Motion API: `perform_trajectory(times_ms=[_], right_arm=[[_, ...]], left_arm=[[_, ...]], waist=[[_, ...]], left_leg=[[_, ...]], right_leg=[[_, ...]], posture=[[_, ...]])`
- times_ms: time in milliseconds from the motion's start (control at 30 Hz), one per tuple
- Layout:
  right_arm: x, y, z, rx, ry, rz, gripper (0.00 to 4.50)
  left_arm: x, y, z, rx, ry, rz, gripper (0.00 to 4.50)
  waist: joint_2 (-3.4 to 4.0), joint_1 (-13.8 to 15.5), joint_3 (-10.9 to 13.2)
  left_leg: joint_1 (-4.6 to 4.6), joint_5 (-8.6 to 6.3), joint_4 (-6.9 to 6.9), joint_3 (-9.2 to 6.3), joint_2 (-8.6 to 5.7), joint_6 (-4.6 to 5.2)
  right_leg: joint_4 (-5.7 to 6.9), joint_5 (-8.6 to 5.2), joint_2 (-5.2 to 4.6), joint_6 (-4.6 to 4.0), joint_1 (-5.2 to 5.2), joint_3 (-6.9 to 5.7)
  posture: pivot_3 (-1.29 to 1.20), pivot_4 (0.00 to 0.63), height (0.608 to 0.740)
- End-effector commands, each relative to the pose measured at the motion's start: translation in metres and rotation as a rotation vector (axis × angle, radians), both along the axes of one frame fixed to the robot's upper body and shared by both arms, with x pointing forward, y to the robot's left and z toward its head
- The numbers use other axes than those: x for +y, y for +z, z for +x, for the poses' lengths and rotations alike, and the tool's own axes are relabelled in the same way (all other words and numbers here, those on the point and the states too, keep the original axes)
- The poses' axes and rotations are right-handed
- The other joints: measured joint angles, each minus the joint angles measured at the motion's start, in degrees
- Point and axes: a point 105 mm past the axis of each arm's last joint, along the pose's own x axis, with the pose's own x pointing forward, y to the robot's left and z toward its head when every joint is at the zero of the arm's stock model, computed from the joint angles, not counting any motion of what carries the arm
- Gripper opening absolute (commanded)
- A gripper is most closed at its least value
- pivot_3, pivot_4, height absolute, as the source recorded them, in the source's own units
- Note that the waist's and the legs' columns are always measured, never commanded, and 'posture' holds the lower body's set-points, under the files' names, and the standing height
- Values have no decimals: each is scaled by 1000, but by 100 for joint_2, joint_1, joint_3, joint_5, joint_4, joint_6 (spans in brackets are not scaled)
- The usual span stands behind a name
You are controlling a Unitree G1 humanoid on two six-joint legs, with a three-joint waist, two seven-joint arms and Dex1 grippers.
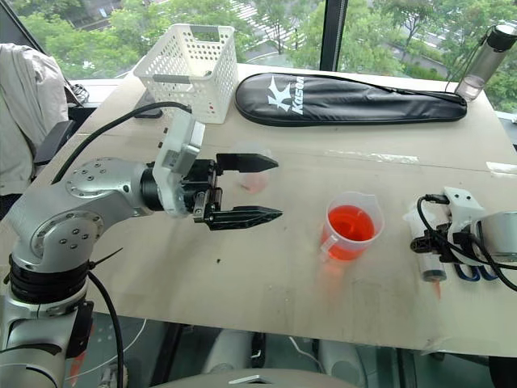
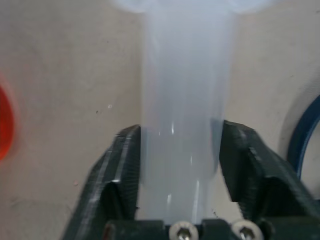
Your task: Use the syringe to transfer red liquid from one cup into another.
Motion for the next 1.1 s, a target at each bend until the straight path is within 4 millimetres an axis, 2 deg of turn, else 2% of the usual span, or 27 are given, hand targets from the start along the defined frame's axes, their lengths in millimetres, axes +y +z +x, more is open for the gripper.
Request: perform_trajectory(times_ms=[33, 67, 200, 233, 300, 400, 433, 500, 533, 600, 700, 833, 1033, 1100], right_arm=[[-4, 4, 4, -7, -10, -19, 4208], [-4, 3, 5, -7, -15, -19, 4465], [-5, -2, 11, 9, -16, -34, 4465], [-5, -3, 12, 10, -13, -40, 3812], [-3, -3, 15, 6, -3, -35, 3090], [0, 1, 18, -9, 24, -34, 1648], [1, 2, 18, -15, 35, -35, 1474], [1, 10, 18, -48, 65, -50, 1464], [2, 17, 19, -78, 85, -59, 1464], [14, 44, 26, -200, 139, -1, 1464], [36, 114, 33, -519, 228, 162, 1464], [61, 178, 21, -855, 308, 378, 1464], [97, 204, -4, -1150, 442, 439, 1464], [106, 199, -6, -1224, 427, 441, 1464]], left_arm=[[-2, 10, -2, -54, -20, -11, 4500], [-2, 10, -2, -55, -21, -10, 4500], [-4, 10, -2, -56, -22, -9, 4500], [-4, 10, -2, -56, -22, -8, 4500], [-3, 10, -2, -58, -18, -7, 4500], [-2, 11, -2, -59, -9, -6, 4500], [-2, 11, -2, -59, -6, -6, 4500], [-2, 11, -2, -61, -1, -7, 4500], [-2, 11, -2, -62, 1, -8, 4500], [-1, 10, -2, -66, 15, -8, 4500], [2, 9, 1, -66, 39, -13, 4500], [3, 6, 7, -64, 65, -23, 4500], [4, 3, 15, -69, 76, -26, 4500], [3, 4, 19, -72, 78, -34, 4500]], waist=[[0, 1, 0], [0, 1, 0], [0, 0, 0], [0, 1, 0], [-2, 1, 1], [-2, -18, 1], [-2, -15, 1], [-2, -3, 1], [-2, 0, 2], [1, 2, 4], [8, -1, 8], [-1, 18, 6], [-4, 34, 5], [0, 28, 7]], left_leg=[[0, 0, 0, 0, 0, 0], [0, 0, 0, 1, 0, 0], [0, 0, 1, 2, 0, 0], [0, 0, 1, 0, 0, 0], [-1, 0, 1, -1, 0, 0], [0, 0, 1, 1, 0, 0], [1, 0, 2, 1, 0, 0], [0, 0, 1, -1, 1, 0], [0, 0, 1, -1, 1, 0], [-3, 0, 1, 1, 1, 0], [-6, 0, 0, 2, 1, 0], [-6, 0, -3, -5, 3, 0], [-8, 0, 0, -6, 3, 0], [-9, 0, 6, -6, 3, 0]], right_leg=[[0, 0, 0, 0, 0, 0], [0, 0, 0, 0, 0, 0], [0, 0, 0, 0, 0, 2], [0, 0, 0, 0, 0, 1], [0, 0, 0, 0, 0, -1], [0, 0, 0, 0, 0, 1], [0, 0, 1, 1, 0, 1], [0, 0, 1, 0, 0, -1], [0, 0, 1, 0, 0, -1], [0, 0, 1, 0, -3, 1], [0, 0, 1, 1, -7, 2], [-1, 0, 3, 1, -6, -7], [-2, 0, 2, 2, -4, -7], [0, 1, 1, 2, -3, -8]], posture=[[0, 150, 724], [0, 150, 724], [0, 150, 724], [0, 150, 724], [0, 150, 724], [0, 150, 724], [0, 150, 724], [0, 150, 724], [0, 150, 724], [0, 150, 724], [0, 150, 724], [0, 150, 724], [0, 150, 724], [0, 150, 724]])
